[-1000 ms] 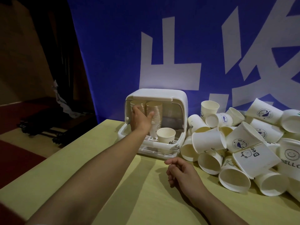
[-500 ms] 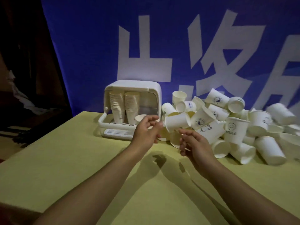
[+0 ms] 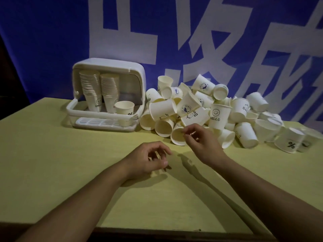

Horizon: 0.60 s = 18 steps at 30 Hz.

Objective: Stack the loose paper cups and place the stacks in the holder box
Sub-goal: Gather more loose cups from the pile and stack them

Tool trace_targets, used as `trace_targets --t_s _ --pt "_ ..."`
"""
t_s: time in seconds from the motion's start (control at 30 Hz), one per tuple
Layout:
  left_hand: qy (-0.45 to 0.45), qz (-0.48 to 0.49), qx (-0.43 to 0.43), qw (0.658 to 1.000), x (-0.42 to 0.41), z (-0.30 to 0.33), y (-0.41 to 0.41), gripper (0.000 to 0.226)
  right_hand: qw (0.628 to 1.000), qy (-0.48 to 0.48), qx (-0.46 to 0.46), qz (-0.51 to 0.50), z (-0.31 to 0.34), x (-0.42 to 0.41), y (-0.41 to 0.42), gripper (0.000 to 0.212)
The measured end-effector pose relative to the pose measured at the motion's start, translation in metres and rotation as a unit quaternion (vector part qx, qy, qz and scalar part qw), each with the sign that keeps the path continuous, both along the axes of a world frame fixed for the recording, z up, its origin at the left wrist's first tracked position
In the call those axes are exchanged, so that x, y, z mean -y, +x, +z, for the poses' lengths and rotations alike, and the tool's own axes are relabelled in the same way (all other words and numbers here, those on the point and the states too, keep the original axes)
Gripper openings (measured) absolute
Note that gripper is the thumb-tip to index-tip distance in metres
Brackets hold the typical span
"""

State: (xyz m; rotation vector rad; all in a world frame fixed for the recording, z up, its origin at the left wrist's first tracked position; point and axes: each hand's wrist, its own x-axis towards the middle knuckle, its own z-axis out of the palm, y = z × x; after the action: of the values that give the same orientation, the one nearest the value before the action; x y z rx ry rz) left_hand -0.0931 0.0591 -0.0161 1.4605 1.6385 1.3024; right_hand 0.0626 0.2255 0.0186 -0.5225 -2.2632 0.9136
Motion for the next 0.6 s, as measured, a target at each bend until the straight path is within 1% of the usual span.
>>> trace_targets --t_s 0.07,0.13,0.2,0.3,0.37,0.43,0.5,0.53,0.57,0.6 --pt "0.021 0.012 0.023 0.999 0.001 0.001 -0.004 0.022 0.987 0.157 0.017 -0.007 0.01 -0.002 -0.021 0.016" --pt "0.027 0.019 0.04 0.999 0.001 0.001 -0.006 0.021 0.953 0.297 0.056 -0.032 0.02 -0.006 -0.046 0.028" --pt "0.028 0.022 0.051 0.998 0.002 0.001 -0.007 0.02 0.916 0.38 0.117 -0.051 0.028 -0.01 -0.07 0.045" --pt "0.031 0.027 0.064 0.997 0.002 -0.001 -0.008 0.024 0.882 0.418 0.209 -0.054 0.038 -0.016 -0.1 0.065" --pt "0.032 0.034 0.073 0.996 0.002 -0.001 -0.01 0.025 0.865 0.435 0.243 -0.062 0.04 -0.022 -0.111 0.07" --pt "0.036 0.042 0.08 0.995 0.001 -0.001 -0.012 0.026 0.852 0.451 0.259 -0.062 0.04 -0.028 -0.116 0.07" --pt "0.042 0.046 0.082 0.995 0.0 -0.001 -0.013 0.027 0.85 0.46 0.248 -0.063 0.042 -0.031 -0.115 0.067" --pt "0.043 0.047 0.083 0.995 0.001 -0.001 -0.013 0.026 0.855 0.461 0.227 -0.065 0.044 -0.03 -0.112 0.067" --pt "0.045 0.052 0.084 0.994 0.0 -0.002 -0.013 0.026 0.866 0.454 0.196 -0.068 0.045 -0.028 -0.107 0.066" --pt "0.048 0.062 0.084 0.993 0.0 -0.002 -0.012 0.026 0.885 0.433 0.153 -0.07 0.047 -0.024 -0.102 0.066"
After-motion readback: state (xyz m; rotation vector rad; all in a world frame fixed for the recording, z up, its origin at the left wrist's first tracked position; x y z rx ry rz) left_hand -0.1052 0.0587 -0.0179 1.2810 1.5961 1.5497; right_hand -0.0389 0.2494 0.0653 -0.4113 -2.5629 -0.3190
